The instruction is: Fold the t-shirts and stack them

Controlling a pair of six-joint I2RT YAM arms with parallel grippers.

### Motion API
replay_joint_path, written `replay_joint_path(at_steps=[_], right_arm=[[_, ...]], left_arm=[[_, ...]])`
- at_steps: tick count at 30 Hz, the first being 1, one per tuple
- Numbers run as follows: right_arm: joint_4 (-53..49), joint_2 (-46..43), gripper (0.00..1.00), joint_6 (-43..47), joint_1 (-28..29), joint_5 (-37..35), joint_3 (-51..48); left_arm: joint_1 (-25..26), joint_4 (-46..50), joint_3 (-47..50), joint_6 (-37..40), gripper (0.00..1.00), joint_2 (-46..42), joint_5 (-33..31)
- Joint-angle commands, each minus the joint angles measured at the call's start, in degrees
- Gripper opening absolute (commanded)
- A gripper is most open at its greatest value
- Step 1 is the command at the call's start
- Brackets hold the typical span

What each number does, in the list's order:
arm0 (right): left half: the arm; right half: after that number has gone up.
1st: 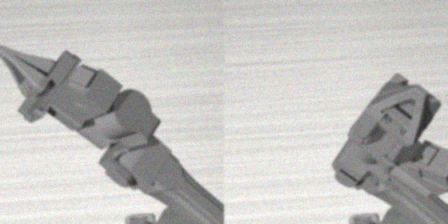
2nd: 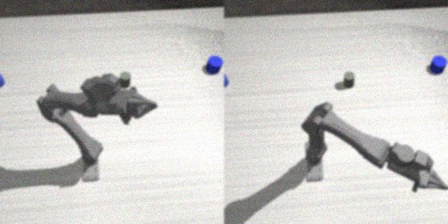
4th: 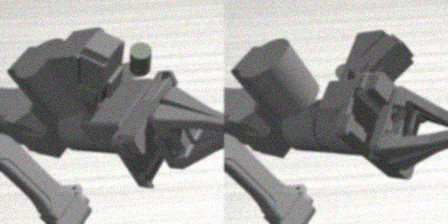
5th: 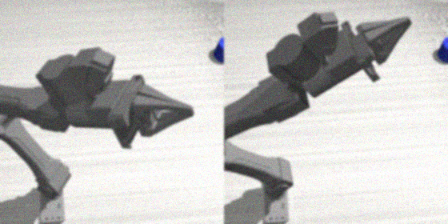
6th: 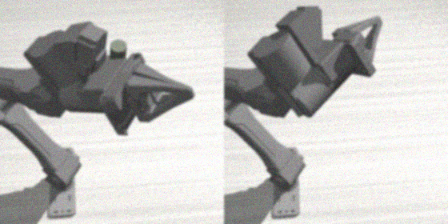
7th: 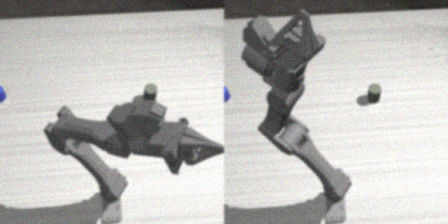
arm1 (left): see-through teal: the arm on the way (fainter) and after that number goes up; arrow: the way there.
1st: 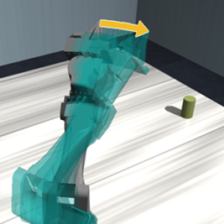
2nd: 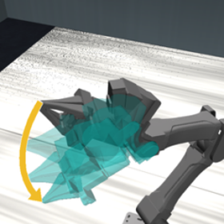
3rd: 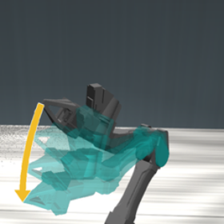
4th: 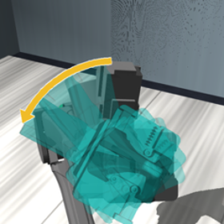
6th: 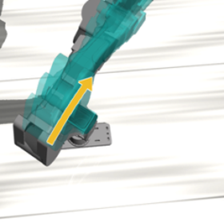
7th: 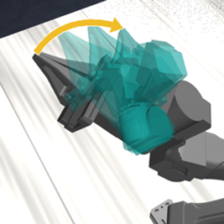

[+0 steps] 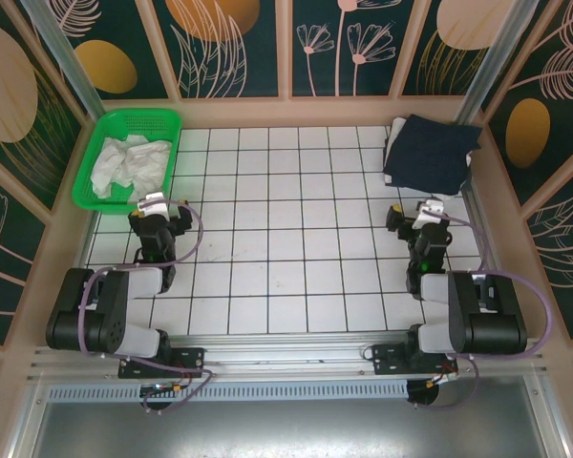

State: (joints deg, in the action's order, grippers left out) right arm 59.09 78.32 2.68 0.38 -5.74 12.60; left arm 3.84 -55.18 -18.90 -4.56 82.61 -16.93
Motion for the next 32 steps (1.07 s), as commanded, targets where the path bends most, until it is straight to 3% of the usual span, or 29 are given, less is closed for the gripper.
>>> replay_joint_path(at_steps=[1, 3, 6, 7, 9, 11, 13, 14, 32], right_arm=[[5.90, 0.69, 0.99, 1.02, 2.33, -1.57, -0.24], [14.20, 2.14, 0.99, 1.34, 2.86, 2.19, -3.13], [23.35, 8.29, 0.99, -0.05, 3.31, -4.10, -4.24], [22.47, 8.16, 0.99, -1.40, 1.69, -1.70, -4.40], [26.03, 11.68, 0.99, -2.03, 0.39, 0.78, -4.40], [15.44, 10.26, 0.99, -5.66, -0.87, -2.97, -0.27], [20.60, 11.25, 0.99, -6.02, -1.88, -1.69, -2.06], [18.37, 10.82, 0.99, -5.67, -0.87, -3.93, -1.33], [18.84, 11.07, 0.99, -4.73, -0.57, -2.79, -1.22]], left_arm=[[-3.21, -12.57, 2.49, -0.77, 0.99, 3.28, 7.63], [-4.01, -11.06, 2.31, -1.00, 0.99, 2.67, 9.55], [-4.01, -14.46, 3.88, 0.27, 0.99, 4.07, 12.30], [-4.01, -18.63, 5.31, 0.02, 0.99, 4.89, 11.83], [-3.99, -17.25, 5.06, 0.17, 0.99, 4.52, 11.84], [-4.01, -17.07, 4.99, 0.10, 0.99, 4.60, 11.91], [-4.01, -16.99, 4.99, 0.16, 0.99, 4.52, 11.83], [-4.01, -17.31, 5.01, 0.15, 0.99, 4.68, 11.81], [-4.04, -17.24, 5.10, 0.16, 0.99, 4.51, 11.83]])
